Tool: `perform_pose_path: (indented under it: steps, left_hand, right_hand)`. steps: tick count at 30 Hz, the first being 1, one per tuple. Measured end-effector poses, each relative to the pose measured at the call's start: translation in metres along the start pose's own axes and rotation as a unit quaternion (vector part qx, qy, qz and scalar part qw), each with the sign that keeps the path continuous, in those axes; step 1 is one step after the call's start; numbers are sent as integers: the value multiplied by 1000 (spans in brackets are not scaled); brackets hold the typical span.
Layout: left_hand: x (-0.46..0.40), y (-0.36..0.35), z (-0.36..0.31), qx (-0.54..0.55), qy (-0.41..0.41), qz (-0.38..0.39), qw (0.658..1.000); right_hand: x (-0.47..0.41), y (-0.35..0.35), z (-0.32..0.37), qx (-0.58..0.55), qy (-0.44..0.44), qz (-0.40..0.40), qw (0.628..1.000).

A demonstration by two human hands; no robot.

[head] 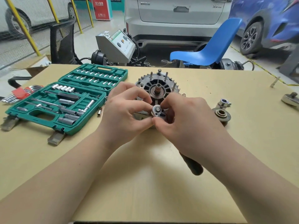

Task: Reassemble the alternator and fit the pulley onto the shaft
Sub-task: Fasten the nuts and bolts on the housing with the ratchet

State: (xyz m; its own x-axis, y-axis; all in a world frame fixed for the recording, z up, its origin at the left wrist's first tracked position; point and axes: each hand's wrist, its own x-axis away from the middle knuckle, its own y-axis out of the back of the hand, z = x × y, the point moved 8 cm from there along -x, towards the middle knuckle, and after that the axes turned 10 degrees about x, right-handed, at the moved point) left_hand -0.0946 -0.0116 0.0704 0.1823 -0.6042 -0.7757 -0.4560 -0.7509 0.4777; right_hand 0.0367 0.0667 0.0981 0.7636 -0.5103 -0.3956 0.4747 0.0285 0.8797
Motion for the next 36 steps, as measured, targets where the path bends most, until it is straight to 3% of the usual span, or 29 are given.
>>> perform_pose_path:
  steps: [3, 7, 16, 22, 26, 31, 36]
  left_hand:
    - [1, -1, 2, 15, 17, 4, 1000]
    - [0, -1, 3, 19, 28, 19, 999]
    - [-1, 1, 2, 19, 33, 14, 999]
    - [-1, -1, 5, 32, 39, 30, 998]
    - [0, -2, 5, 17, 33, 22, 999]
    - [-1, -1, 6, 13, 35, 20, 999]
    - [0, -2, 7, 21, 43, 30, 998]
  right_hand:
    - [-5, 3, 9, 77, 78, 28, 994]
    - [-14, 11, 16, 223, 168, 64, 958]
    - [-10, 2, 13, 101, 40, 63, 992]
    - [-11, 8, 24, 247, 132, 49, 959]
    - [-15, 10, 14, 198, 119, 88, 969]
    - [-11, -1, 16, 121, 60, 81, 988]
    - [-13, 6, 21, 201, 94, 63, 973]
